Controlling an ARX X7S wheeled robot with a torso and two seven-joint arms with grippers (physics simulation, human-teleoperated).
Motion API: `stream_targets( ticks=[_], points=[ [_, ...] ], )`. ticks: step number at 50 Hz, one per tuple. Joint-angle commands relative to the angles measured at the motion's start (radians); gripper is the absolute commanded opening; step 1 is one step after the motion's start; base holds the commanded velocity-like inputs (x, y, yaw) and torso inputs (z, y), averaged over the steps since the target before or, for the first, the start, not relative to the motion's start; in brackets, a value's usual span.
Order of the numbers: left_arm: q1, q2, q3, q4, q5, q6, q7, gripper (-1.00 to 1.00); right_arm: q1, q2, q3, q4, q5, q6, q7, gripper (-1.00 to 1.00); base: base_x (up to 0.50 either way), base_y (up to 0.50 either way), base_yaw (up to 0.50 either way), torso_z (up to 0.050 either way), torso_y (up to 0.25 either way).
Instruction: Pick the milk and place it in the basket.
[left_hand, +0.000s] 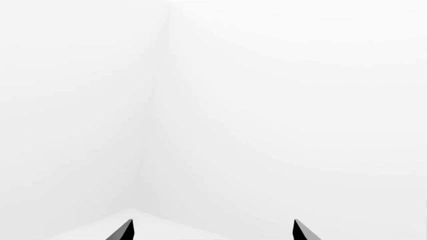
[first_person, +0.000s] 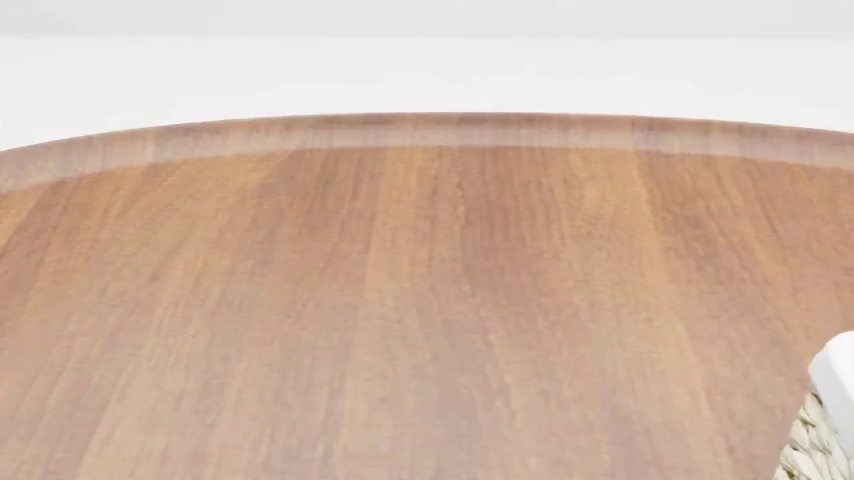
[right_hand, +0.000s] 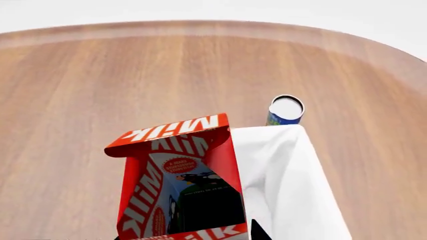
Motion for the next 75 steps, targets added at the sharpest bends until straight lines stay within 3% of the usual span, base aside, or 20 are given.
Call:
stream_targets(
  ticks=[1,27,42,75],
  points=[
    [0.002,0.02,-0.018,0.001,0.017,0.007,0.028,1.0,0.003,0.017,0.089,-0.007,0.063,-0.023,0.039,-1.0,0.0,0.0,0.0,0.0,0.0],
    [0.004,0.019,-0.017,0.0,0.015,0.013,0.027,1.0,-0.083,0.042,0.132,0.0,0.136,-0.062,0.109,-1.0,0.0,0.0,0.0,0.001,0.001],
    [0.004,0.013,-0.007,0.001,0.04,0.009,0.019,1.0,-0.032,0.022,0.108,0.002,0.077,-0.043,0.07,-1.0,0.0,0.0,0.0,0.001,0.001],
    [0.004,0.012,-0.005,-0.001,0.045,0.012,0.011,1.0,-0.088,0.055,0.138,-0.01,0.128,-0.065,0.105,-1.0,0.0,0.0,0.0,0.0,-0.121]
  ],
)
